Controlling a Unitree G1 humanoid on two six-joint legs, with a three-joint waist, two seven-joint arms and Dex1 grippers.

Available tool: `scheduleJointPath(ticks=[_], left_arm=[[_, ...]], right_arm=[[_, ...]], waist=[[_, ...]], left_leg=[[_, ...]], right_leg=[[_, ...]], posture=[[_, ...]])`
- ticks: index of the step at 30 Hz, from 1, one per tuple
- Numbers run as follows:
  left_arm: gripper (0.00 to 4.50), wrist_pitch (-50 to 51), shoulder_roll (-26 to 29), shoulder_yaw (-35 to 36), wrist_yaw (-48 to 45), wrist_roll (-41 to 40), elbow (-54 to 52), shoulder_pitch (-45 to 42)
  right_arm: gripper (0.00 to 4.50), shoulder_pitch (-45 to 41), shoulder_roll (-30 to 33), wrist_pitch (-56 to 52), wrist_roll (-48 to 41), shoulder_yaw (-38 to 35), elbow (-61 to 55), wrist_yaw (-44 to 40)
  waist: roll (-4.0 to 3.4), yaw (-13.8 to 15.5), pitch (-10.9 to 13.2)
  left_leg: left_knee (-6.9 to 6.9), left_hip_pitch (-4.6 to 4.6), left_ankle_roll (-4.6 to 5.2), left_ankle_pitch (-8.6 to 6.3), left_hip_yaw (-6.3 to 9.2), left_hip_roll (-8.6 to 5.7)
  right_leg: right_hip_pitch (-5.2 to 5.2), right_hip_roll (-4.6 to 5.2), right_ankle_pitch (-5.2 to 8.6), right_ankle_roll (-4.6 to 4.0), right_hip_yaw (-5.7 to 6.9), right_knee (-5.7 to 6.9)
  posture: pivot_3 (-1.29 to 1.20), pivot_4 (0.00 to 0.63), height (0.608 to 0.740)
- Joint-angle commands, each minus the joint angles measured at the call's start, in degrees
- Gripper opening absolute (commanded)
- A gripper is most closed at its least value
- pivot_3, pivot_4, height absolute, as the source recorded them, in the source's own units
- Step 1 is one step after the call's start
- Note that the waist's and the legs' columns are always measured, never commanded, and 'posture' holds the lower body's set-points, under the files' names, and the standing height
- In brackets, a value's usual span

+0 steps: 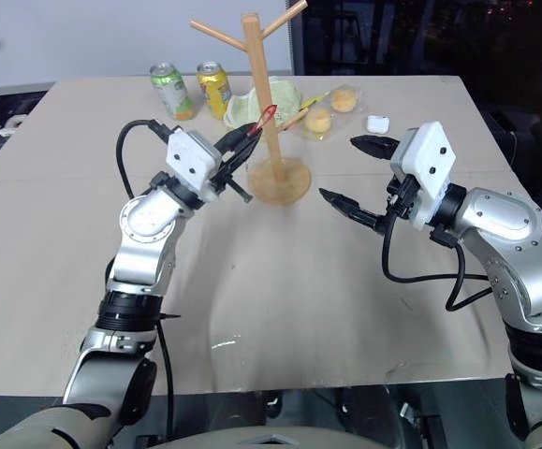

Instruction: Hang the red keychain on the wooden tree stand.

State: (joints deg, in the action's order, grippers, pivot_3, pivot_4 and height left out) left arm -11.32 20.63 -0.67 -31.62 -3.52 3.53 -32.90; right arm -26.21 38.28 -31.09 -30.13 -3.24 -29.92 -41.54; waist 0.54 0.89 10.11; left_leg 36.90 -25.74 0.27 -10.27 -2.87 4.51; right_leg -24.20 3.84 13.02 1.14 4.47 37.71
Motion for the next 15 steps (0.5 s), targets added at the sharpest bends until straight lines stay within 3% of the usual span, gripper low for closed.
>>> scheduleJointPath(ticks=[1,15], left_arm=[[0.08,-1.6,0.0,0.2,0.7,0.0,-0.3,-1.0],[0.08,-1.6,0.9,-0.3,1.1,2.9,0.9,-0.9]], right_arm=[[4.50,-0.2,0.4,0.2,-0.7,-2.0,-2.1,0.7],[4.50,0.2,0.5,0.1,-0.8,-2.1,-2.6,1.4]], waist=[[0.00,0.0,0.0],[0.00,0.0,0.0]], left_leg=[[0.00,0.00,0.00,0.00,0.00,0.00],[0.00,0.00,0.00,0.00,0.00,0.00]], right_leg=[[0.00,0.00,0.00,0.00,0.00,0.00],[0.00,-0.01,0.00,0.00,0.00,0.00]], posture=[[0.00,0.150,0.740],[0.00,0.150,0.740]])
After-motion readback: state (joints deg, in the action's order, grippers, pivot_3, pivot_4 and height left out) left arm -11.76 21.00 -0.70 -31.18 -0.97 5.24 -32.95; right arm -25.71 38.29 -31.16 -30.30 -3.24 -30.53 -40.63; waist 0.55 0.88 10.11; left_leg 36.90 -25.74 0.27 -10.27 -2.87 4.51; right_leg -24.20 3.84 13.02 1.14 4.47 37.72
